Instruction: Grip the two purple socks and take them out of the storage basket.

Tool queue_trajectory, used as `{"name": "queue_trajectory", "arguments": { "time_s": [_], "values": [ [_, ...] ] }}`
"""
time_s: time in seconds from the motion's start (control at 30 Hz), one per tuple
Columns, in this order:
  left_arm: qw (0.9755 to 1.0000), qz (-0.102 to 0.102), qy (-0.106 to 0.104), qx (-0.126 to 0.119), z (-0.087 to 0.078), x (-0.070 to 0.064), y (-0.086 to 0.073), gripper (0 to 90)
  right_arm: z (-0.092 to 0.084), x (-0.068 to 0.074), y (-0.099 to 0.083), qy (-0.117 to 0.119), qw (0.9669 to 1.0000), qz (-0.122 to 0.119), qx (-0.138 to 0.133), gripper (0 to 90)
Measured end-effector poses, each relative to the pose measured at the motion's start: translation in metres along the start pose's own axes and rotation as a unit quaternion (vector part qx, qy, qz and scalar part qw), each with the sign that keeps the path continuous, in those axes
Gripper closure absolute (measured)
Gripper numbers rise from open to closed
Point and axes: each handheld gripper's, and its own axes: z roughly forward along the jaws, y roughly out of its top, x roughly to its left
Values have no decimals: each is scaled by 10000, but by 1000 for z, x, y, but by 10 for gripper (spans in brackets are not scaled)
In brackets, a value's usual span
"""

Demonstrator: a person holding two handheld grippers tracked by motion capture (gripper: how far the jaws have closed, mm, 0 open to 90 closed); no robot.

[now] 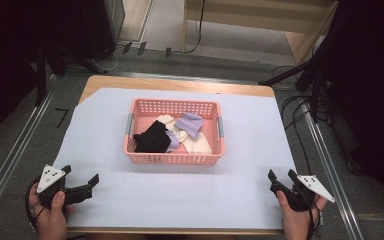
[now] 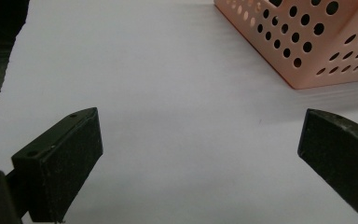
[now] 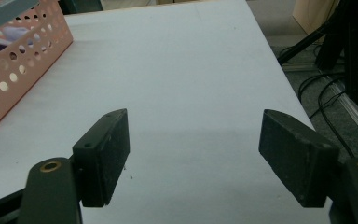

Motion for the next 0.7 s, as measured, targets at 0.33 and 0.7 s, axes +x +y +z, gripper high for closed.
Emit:
{"name": "queue_trajectory", "arguments": {
  "time_s": [0.33,0.7],
  "values": [
    [10000,29,39,62,1,-1,0,5,-3,7,1,-247,9996,-4,-159,336],
    [10000,65,13,74,1,-1,0,5,-8,51,41,66,9992,-188,-335,435]
  ]
}}
